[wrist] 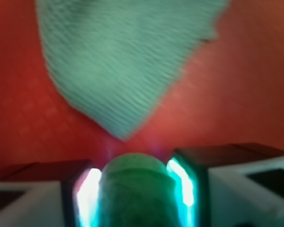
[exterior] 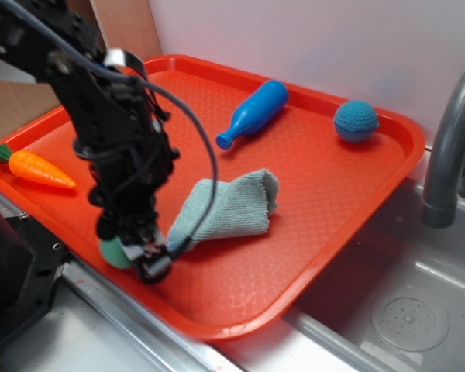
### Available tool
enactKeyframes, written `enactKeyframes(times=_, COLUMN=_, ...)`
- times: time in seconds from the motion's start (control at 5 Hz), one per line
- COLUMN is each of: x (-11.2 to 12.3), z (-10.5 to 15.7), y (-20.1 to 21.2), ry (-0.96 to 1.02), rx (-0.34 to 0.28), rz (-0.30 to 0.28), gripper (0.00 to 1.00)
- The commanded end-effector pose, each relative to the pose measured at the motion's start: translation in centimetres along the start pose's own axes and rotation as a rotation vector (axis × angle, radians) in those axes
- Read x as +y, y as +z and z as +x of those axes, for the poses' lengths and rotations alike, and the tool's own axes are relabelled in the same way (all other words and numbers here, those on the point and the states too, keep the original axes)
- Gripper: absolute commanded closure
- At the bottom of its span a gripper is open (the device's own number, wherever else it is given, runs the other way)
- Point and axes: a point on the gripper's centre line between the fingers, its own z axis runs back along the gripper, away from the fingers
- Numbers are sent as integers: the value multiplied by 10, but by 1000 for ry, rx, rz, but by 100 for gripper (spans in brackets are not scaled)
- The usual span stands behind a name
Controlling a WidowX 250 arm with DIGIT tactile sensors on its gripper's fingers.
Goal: Grab the green ball.
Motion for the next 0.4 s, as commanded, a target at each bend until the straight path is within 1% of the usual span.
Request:
enactKeyframes(times=0.0, x=77, z=10, y=106, ry=223, rx=-150, rz=87, gripper=100)
enactKeyframes(times=0.2, x=126, z=11, y=123, ry=370, rx=-147, rz=100, gripper=100)
